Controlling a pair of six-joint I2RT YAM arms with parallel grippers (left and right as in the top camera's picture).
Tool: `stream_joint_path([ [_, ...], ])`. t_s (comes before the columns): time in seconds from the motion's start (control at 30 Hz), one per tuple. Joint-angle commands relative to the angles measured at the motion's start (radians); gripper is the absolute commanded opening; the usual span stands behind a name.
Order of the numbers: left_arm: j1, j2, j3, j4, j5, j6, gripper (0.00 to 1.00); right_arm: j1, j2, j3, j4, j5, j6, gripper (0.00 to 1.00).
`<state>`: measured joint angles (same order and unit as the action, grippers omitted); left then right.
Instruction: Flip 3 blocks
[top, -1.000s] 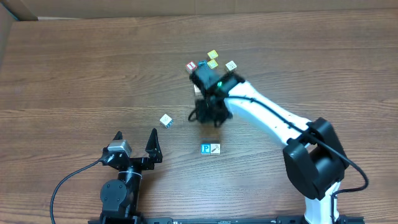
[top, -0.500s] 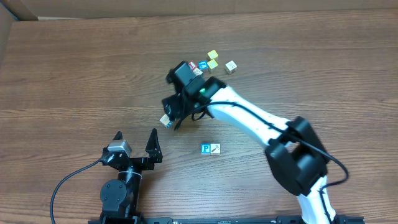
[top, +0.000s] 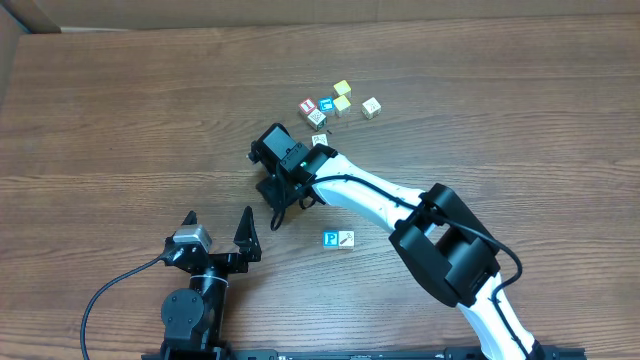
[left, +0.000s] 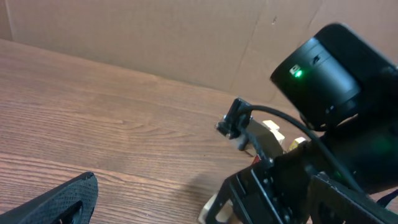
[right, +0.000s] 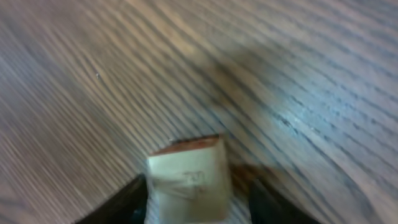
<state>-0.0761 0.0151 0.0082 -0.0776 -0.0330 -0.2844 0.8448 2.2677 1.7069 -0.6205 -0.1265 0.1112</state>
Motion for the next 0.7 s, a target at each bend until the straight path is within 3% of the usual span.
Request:
stream_joint_path([
  [0.0, 0.005, -0.011, -0.003, 0.002, 0.008, 0.016, 1.00, -0.002, 0.002, 0.007, 0.006, 0.000, -0.007, 0.48],
  [0.17, 0.005, -0.011, -0.003, 0.002, 0.008, 0.015, 1.00, -0.002, 0.002, 0.007, 0.005, -0.018, -0.007, 0.51],
  [0.43, 0.005, -0.011, -0.003, 0.002, 0.008, 0.015, 1.00, -0.014, -0.056, 0.010, -0.040, -0.017, 0.000, 0.25],
  [0.67, 0.005, -0.011, -0.003, 0.002, 0.008, 0.015, 1.00, -0.076, -0.283, 0.010, -0.189, 0.013, 0.096, 0.25],
])
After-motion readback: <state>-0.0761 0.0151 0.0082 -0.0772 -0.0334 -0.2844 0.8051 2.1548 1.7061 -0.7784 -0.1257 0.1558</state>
